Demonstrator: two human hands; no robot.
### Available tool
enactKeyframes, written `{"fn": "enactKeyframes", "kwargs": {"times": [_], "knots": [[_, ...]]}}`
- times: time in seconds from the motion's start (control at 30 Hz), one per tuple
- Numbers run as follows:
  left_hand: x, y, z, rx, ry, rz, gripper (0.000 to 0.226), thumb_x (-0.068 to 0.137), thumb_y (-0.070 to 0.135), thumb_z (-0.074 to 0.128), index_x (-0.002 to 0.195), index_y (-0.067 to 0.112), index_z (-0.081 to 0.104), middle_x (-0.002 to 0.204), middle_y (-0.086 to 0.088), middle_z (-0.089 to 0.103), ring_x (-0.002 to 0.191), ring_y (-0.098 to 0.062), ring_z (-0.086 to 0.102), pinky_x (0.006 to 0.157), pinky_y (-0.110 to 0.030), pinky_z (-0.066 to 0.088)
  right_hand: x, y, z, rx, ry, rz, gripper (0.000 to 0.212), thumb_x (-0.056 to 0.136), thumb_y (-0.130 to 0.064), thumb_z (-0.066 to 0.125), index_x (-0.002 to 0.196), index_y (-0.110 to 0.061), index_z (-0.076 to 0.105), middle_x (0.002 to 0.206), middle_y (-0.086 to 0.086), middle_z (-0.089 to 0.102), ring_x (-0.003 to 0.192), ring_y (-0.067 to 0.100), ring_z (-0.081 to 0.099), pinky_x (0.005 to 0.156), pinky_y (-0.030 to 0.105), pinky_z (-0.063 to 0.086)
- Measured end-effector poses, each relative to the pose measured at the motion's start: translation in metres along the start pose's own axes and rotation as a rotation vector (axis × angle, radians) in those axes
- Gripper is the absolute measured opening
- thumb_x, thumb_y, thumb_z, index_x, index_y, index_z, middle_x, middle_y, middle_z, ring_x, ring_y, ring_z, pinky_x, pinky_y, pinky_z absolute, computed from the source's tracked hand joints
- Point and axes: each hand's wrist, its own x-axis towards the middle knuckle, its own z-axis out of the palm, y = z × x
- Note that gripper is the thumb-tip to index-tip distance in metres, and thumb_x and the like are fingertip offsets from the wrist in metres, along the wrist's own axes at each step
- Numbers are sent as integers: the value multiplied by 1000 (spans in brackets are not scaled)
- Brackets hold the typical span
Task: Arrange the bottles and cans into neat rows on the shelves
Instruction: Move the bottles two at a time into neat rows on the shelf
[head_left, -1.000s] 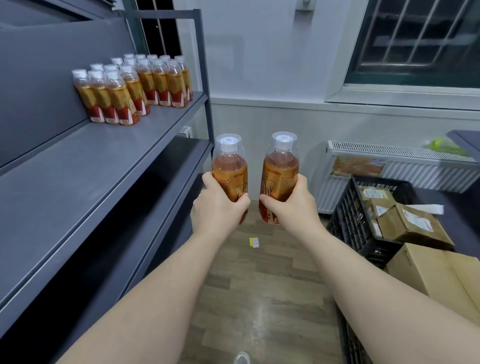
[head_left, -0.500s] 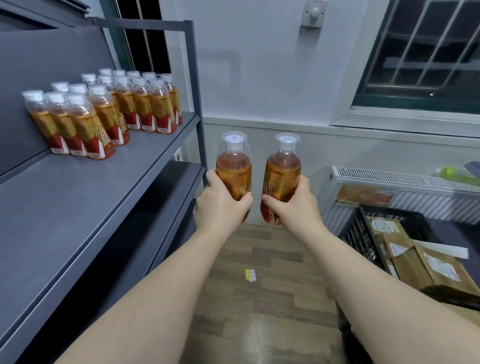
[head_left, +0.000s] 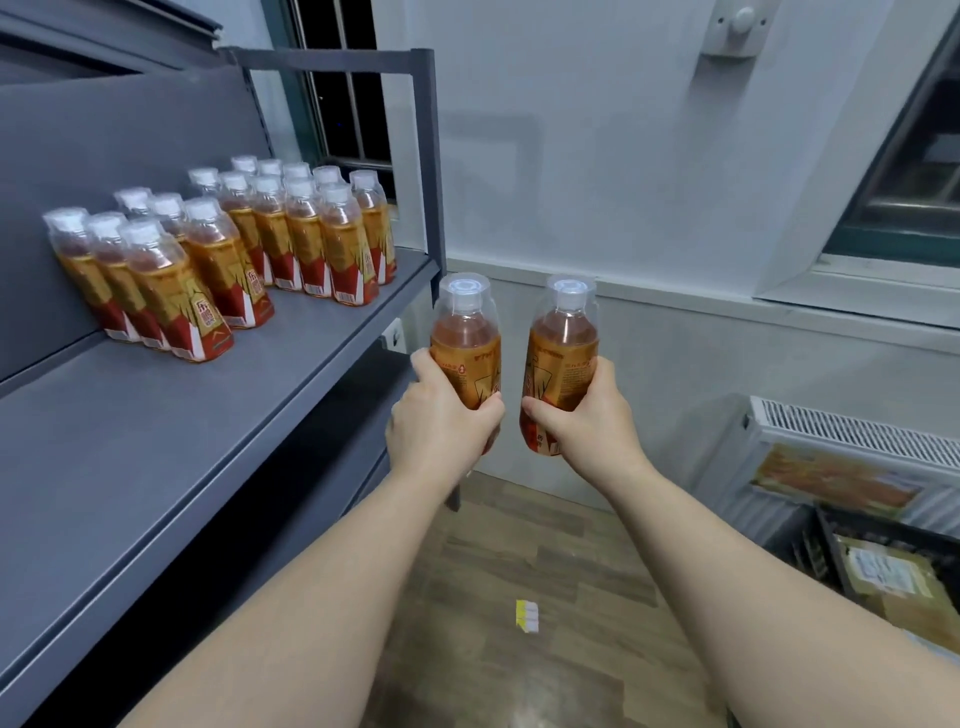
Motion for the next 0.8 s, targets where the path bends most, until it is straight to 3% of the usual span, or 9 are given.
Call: {"fn": "enactKeyframes", "kwargs": {"times": [0.17,0.37,0.63,0.8], "knots": [[45,14,18,3,85,-93,77,82,55,72,136,20,29,122,-4,58,110,-27,61,82,-37,51,68,0,3,23,-77,-55,70,80,-39,80,134,-23,38,120,-3,57,107,18,57,87,34,51],[84,3,24,25,152,-179,66,81,55,71,125,24,32,108,2,57,101,-23,62,73,-31,45,125,-5,31,74,-186,-113,69,80,-37,80,134,-25,39,115,-8,56,103,14,57,73,22,46],[146,-37,3,88,271,-293,68,82,56,70,125,21,32,109,-3,57,103,-28,60,75,-35,45,178,-34,105,106,-366,-196,67,82,-37,79,134,-26,38,109,-15,52,99,7,54,75,18,44],[179,-70,-26,115,374,-383,76,82,56,69,135,19,28,121,-7,59,109,-33,60,84,-44,52,200,-66,159,106,-466,-269,67,82,-38,80,132,-29,37,112,-16,54,104,9,56,84,27,50]]}}
